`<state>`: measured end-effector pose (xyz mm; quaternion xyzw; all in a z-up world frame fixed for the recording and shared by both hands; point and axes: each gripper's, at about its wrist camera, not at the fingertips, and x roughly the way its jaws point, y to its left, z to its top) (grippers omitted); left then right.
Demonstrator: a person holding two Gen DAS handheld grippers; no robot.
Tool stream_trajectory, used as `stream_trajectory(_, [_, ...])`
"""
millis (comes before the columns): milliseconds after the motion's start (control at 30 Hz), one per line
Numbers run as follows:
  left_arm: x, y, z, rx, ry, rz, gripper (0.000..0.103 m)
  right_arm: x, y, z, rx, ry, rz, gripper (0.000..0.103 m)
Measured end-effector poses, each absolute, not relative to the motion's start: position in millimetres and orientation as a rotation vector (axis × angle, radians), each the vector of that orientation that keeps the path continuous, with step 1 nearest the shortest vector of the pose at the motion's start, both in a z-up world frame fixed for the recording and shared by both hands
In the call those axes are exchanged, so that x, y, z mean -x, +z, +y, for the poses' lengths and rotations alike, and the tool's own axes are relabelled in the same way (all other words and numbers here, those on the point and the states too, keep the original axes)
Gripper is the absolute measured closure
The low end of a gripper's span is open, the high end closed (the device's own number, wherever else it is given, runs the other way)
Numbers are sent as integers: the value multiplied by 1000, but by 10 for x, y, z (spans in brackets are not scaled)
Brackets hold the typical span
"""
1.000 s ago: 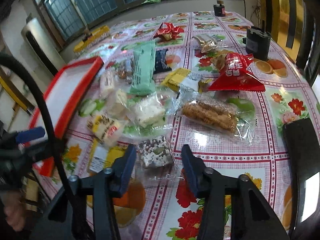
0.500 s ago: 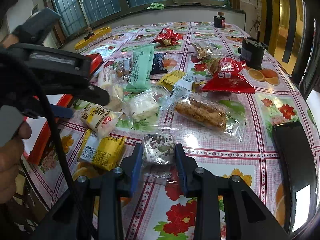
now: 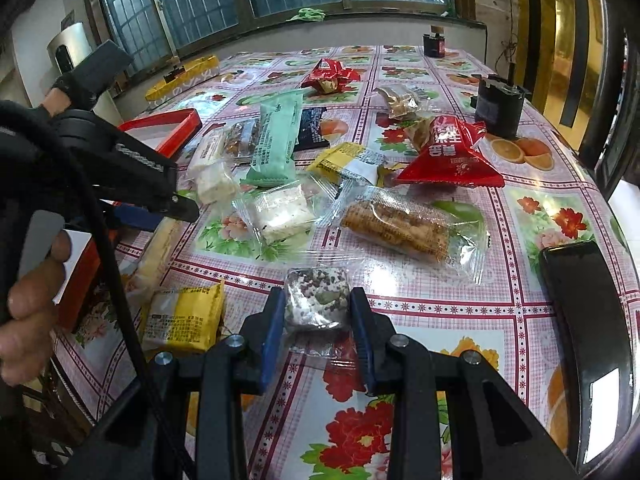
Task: Organize snacks
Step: 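Grasp the yellow cake packet with the left gripper while the right grasps the nut-bar bag, then lower both packets into the tray and open both grippers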
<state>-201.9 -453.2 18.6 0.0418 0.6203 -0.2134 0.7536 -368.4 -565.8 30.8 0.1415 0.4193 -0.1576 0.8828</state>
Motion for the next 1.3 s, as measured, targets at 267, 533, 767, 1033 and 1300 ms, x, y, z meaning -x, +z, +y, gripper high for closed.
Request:
stream_trajectory(267, [2402, 169, -4498, -167, -511, 1354, 38, 3690, 318, -5652, -291, -343, 878, 71])
stream_trajectory(533, [2371, 214, -4439, -156, -518, 1268, 68, 3715, 350, -5606, -282, -345, 853, 72])
stream_trajectory(767, [2485, 713, -3934, -47, -630, 1145, 68, 3771, 665, -5533, -404, -175, 723, 72])
stream_trajectory(1033, [2279, 1052, -3041, 26, -463, 1012, 68, 3347, 962, -4987, -398, 80, 688, 72])
stream_trajectory(1300, [2052, 676, -2748, -36, -356, 1065, 68, 2727, 773, -4249, -315, 264, 805, 72])
